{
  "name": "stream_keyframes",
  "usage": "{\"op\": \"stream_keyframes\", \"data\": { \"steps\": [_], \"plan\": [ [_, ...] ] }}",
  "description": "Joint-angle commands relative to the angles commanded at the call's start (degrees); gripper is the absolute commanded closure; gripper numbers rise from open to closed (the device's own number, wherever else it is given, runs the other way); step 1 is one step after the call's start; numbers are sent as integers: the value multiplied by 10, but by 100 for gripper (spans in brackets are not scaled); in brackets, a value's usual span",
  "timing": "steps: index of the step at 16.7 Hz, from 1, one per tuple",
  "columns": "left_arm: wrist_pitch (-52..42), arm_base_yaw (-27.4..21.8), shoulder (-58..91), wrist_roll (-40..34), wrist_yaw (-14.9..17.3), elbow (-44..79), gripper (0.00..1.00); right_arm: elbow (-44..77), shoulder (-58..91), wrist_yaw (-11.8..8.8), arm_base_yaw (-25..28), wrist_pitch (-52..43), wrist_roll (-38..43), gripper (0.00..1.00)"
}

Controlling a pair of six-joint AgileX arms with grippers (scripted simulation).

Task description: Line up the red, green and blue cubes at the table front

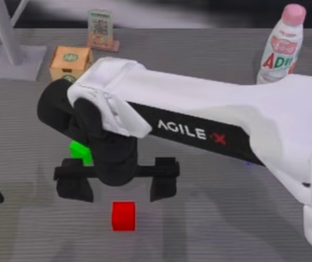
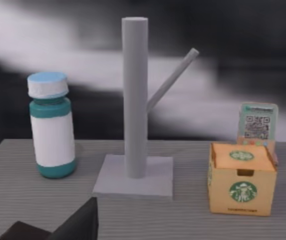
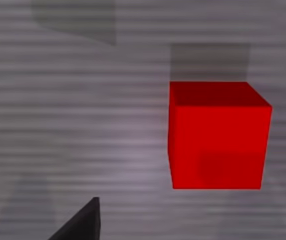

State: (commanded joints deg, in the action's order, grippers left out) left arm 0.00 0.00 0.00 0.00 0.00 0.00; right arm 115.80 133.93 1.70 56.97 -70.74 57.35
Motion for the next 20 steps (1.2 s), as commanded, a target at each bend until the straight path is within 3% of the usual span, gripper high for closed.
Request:
{"op": "stream_keyframes", "data": {
  "steps": [6, 10, 16, 20],
  "plan": [
    [0, 0, 0, 0, 0, 0, 0, 8, -3, 0, -3, -9, -1, 0],
    [-32, -10, 49, 6, 0, 48, 0, -41, -61, 19, -28, 21, -34, 0],
    [-155, -49, 281, 32, 1, 241, 0, -248, -327, 67, -135, 143, -153, 0],
    [-266, -83, 519, 54, 2, 404, 0, -459, -585, 84, -237, 258, -259, 0]
  ]
}}
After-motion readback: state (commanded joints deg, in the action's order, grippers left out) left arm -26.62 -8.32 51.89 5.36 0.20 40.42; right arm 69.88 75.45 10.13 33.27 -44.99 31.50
